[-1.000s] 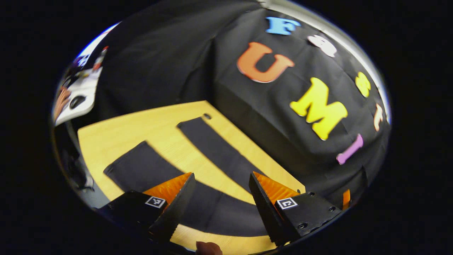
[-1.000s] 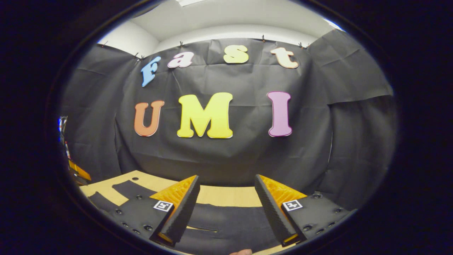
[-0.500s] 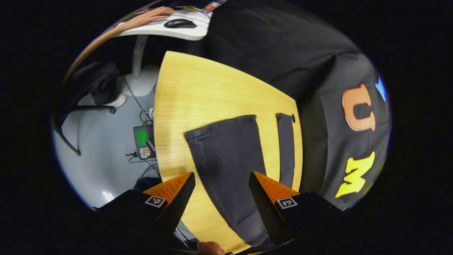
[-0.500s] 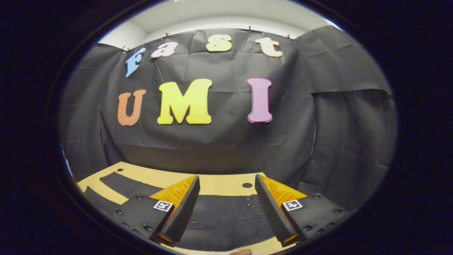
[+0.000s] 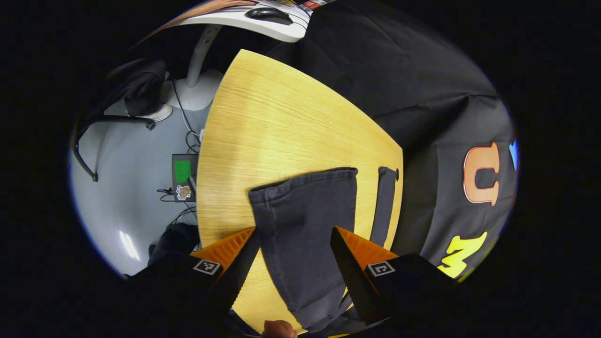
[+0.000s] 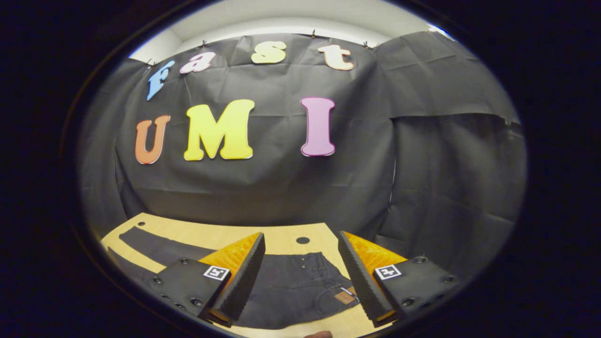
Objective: Grasp the waist and the cuffs of the jeans and fold them to make the two legs overlap; first hold the waist and fold one-third of the jeans toward the cuffs, then hold the cuffs and fold the remaining one-third in the same direction to finish folding.
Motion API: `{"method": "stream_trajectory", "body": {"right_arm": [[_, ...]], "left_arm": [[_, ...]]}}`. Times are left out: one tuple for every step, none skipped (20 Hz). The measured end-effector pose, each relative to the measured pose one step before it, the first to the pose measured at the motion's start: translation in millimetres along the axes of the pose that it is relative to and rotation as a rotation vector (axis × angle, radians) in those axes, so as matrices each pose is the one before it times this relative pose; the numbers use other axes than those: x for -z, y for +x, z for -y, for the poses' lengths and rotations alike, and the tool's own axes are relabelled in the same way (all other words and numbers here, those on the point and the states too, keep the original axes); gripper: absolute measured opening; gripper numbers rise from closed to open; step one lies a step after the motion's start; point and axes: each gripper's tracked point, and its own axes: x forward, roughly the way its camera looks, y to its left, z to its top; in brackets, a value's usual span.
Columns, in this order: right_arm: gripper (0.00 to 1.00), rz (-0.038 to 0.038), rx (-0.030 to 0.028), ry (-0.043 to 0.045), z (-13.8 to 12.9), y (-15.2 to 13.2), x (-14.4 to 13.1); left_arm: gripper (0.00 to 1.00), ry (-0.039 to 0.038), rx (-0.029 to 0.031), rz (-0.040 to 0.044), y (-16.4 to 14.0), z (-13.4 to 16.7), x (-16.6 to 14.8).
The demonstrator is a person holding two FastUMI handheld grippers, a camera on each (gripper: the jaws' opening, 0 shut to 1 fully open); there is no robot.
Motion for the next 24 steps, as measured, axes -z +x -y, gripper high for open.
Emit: {"method": "stream_trajectory", "body": {"right_arm": [[0.96,-0.02648,0.00661,0.02078,3.25,2.2,9.27],[0.96,-0.02662,0.00803,0.02556,4.03,3.42,7.95],[0.99,-0.02995,0.00422,0.03094,4.72,3.0,9.39],[0.96,-0.04212,0.00701,0.04097,4.54,4.08,12.09],[0.98,-0.05418,0.00301,0.05793,5.96,5.37,11.59],[0.96,-0.06707,0.00926,0.06782,6.42,4.19,11.3],[0.94,-0.06007,0.00841,0.07627,8.97,6.17,9.55],[0.94,-0.04964,0.01068,0.07982,8.08,7.03,6.61],[0.98,-0.03782,0.00781,0.07843,7.3,7.46,5.8],[0.94,-0.03588,0.02466,0.06772,9.37,4.71,8.38],[0.98,-0.02202,0.02084,0.05708,10.71,-0.25,4.15],[0.98,-0.01394,0.02233,0.04076,10.04,0.45,-1.5],[0.98,-0.0055,0.01937,0.0247,10.18,3.2,-1.56],[0.97,-0.00693,0.01847,0.01612,8.42,4.29,-1.87],[0.97,-0.01226,0.02074,0.01274,7.0,6.43,5.44],[0.9,-0.02507,0.0261,0.02391,7.6,5.45,3.32],[0.97,-0.04132,0.01755,0.03776,7.84,4.58,5.46],[0.97,-0.03198,0.00391,0.0557,1.68,5.68,3.13],[0.97,-0.03647,0.01269,0.05008,1.8,8.57,2.82],[0.96,-0.0276,0.01005,0.0336,2.7,8.02,4.67],[0.96,-0.03294,0.01991,0.01713,6.49,2.55,7.12],[0.96,-0.03199,0.01213,0.007,1.51,4.01,5.34],[0.96,-0.02744,0.00304,0.00295,0.42,5.23,7.05],[0.96,-0.02328,-0.00697,0.00337,-3.59,4.76,6.64]], "left_arm": [[0.98,-0.00256,0.01631,-0.0003,4.5,4.69,-0.38],[1.0,-0.00345,0.01471,-0.00268,3.39,5.71,1.38],[0.98,-0.00576,0.01052,-0.00252,3.52,4.2,0.35],[1.0,-0.01227,0.01607,-0.00142,2.99,3.82,0.41],[0.98,-0.01782,0.01897,0.00077,2.61,3.48,-0.64],[0.98,-0.02386,0.01749,0.00107,0.87,2.24,-1.33],[0.98,-0.02108,0.01539,-0.00146,0.82,1.55,-1.18],[1.0,-0.00205,-0.01467,-0.00619,2.36,-5.82,-0.86],[0.91,0.00595,0.00623,-0.00095,0.44,-1.85,0.59],[0.83,0.01277,-0.02038,-0.00416,2.52,-6.12,-0.39],[0.76,0.00136,-0.01646,-0.00377,2.28,-4.51,1.75],[0.54,-0.01155,-0.02305,-0.00817,0.73,-6.97,0.02],[0.35,-0.02466,-0.00638,-0.00341,0.02,-3.11,-0.15],[0.17,-0.0292,0.01344,-0.00516,-0.56,1.56,-0.09],[0.1,-0.0147,0.00056,-0.00283,1.06,-0.85,-0.86],[0.07,0.00354,-0.0018,-0.00433,0.25,-0.55,-0.31],[0.05,0.01395,-0.00486,-0.00269,0.09,-0.91,-0.33],[0.05,0.01022,-0.00339,-0.00397,-0.23,0.49,0.36],[0.04,0.00144,-0.00113,-0.00244,-0.36,0.38,0.39],[0.04,-0.00546,0.00183,-0.00331,-0.42,0.12,0.2],[0.04,-0.00653,0.00252,-0.00235,0.13,0.64,0.16],[0.04,-0.00385,0.00116,-0.00148,-0.3,0.02,0.29],[0.04,-0.00112,-0.00076,-0.00152,0.5,-0.2,-0.88],[0.04,0.00131,-0.00176,-0.00244,-0.46,-0.12,0.05]]}}
